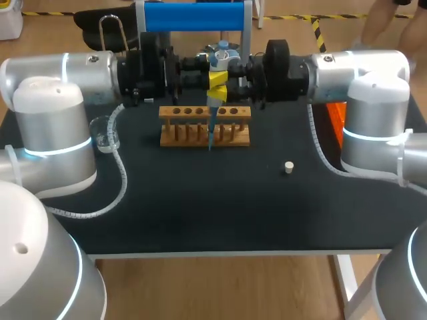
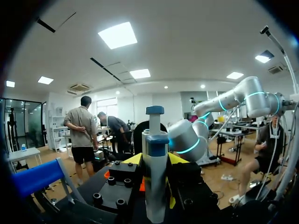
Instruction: Invert the test tube, pick up the pipette, mount the tip to pipette, aspirate from beaker and dispense into the tube, eject the tip, return the pipette, and cap with the stopper.
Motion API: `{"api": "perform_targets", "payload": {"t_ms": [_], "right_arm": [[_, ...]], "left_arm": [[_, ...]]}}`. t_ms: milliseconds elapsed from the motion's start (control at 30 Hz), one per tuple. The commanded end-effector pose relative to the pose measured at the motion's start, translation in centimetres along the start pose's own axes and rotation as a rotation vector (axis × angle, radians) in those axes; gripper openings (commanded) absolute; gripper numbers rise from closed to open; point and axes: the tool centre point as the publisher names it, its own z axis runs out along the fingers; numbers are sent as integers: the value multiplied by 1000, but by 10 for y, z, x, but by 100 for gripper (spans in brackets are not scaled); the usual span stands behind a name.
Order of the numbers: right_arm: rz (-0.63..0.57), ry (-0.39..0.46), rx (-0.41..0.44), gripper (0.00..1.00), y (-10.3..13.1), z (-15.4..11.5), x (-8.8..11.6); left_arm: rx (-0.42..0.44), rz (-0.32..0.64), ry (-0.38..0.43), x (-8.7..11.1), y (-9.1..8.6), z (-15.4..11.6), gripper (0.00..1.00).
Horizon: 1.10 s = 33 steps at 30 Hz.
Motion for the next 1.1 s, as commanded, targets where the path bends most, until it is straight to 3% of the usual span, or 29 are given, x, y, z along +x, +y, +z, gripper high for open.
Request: {"api": "perform_targets", "payload": {"t_ms": [33, 133, 500, 533, 567, 600, 1100], "right_arm": [[2, 5, -3, 31, -1, 0, 0], [6, 5, -6, 0, -1, 0, 0], [10, 21, -8, 0, -1, -3, 0], [9, 22, -6, 0, -1, -3, 0], [9, 24, -4, 0, -1, -3, 0], [9, 26, -2, 0, -1, -4, 1], [-1, 105, 37, 0, 2, -22, -4]], "left_arm": [[2, 1, -4, 1, 0, 1, 0], [2, 1, -4, 1, 0, 1, 0], [2, 1, -4, 1, 0, 1, 0], [2, 1, -4, 1, 0, 1, 10], [2, 1, -4, 1, 0, 1, 38], [2, 1, -4, 1, 0, 1, 100], [2, 1, -4, 1, 0, 1, 100]]}}
